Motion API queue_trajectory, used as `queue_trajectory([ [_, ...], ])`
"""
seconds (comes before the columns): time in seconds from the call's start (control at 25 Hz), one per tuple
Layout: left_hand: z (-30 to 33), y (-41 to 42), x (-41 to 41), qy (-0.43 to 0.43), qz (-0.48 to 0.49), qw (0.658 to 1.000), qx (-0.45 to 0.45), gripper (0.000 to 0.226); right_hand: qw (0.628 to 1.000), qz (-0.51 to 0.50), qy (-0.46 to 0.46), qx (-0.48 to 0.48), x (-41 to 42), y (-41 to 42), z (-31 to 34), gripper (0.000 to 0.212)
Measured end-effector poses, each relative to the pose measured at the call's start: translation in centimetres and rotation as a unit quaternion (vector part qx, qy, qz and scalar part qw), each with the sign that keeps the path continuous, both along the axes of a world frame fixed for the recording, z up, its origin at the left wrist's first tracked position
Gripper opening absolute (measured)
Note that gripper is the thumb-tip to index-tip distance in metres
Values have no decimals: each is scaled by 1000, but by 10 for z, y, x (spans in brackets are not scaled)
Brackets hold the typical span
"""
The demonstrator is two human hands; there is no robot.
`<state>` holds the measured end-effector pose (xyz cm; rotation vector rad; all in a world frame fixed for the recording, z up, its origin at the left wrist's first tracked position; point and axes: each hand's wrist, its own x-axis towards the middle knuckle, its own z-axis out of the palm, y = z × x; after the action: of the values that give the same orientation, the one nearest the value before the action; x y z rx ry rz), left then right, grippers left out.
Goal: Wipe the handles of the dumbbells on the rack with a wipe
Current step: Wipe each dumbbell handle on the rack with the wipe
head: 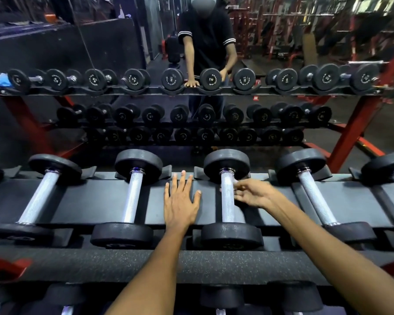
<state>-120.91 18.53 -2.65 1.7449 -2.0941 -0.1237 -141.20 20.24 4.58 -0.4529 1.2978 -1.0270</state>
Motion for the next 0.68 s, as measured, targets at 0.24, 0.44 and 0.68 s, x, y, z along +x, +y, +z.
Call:
queue_trajectory([
  [0.24, 0, -3, 0, 6, 3, 1000, 3, 60, 997, 79, 8, 8, -10, -11, 36, 24],
  [0.44, 0, 1, -1, 23, 6, 1000, 5, 58, 983, 0, -182, 17, 12, -1, -3, 43],
  [0.68, -2, -2, 1, 35, 5, 999, 3, 57, 984, -76, -159, 0, 30, -8, 5, 40],
])
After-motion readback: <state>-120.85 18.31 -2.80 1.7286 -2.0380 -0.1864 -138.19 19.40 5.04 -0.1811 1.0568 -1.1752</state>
